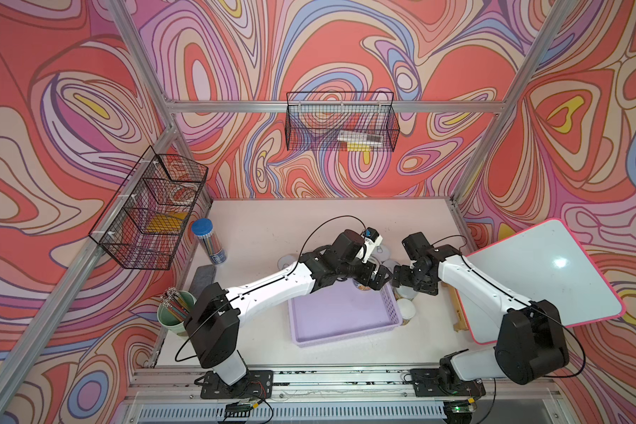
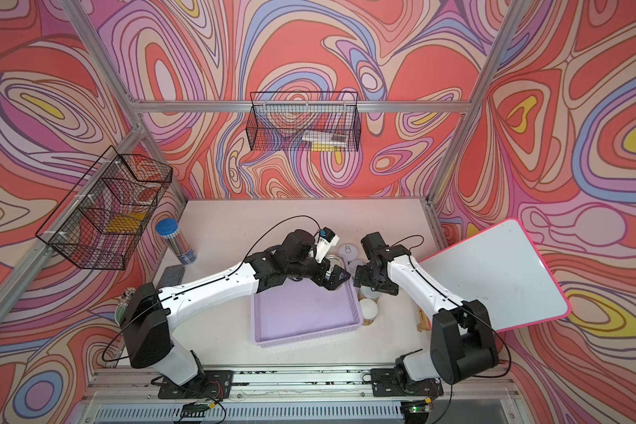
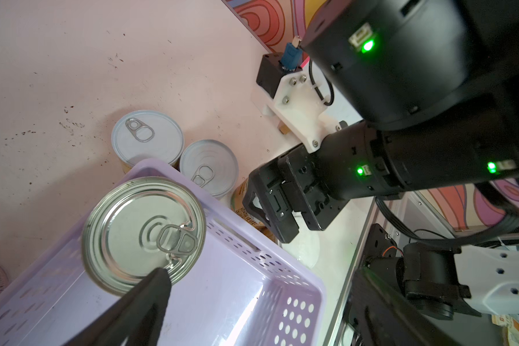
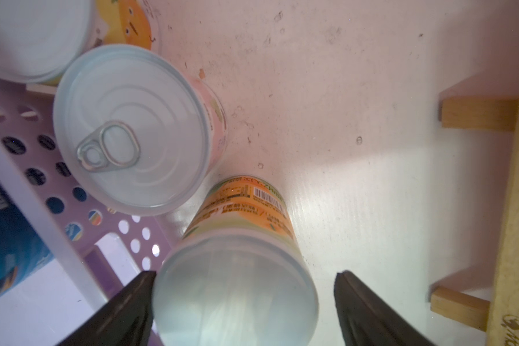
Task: Put the canned food in the basket
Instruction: Pick up the canned food from the center of the board.
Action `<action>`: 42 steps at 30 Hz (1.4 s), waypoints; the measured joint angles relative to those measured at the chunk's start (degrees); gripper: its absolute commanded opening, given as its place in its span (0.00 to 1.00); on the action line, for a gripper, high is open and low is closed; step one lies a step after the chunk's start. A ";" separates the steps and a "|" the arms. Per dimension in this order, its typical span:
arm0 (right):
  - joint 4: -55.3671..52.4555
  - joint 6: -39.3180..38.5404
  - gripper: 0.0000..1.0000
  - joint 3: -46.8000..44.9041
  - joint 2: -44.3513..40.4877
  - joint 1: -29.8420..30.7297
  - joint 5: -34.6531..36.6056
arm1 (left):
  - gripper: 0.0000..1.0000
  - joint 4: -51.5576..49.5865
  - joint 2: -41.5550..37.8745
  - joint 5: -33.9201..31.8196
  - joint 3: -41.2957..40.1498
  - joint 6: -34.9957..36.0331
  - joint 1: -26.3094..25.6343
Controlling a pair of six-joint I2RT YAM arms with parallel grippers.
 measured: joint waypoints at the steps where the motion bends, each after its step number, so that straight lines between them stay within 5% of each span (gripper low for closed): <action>1: -0.09 -0.07 0.91 0.00 0.22 0.00 0.09 | 0.99 0.00 0.04 0.00 0.00 0.00 0.00; 35: -1.73 -1.07 0.69 0.24 2.54 0.00 2.62 | 0.99 0.72 -0.48 -1.92 -4.09 -0.39 0.09; 42: -8.61 -1.55 0.64 4.11 -0.28 0.00 4.24 | 0.99 -0.70 -4.96 -3.69 -4.09 0.00 0.09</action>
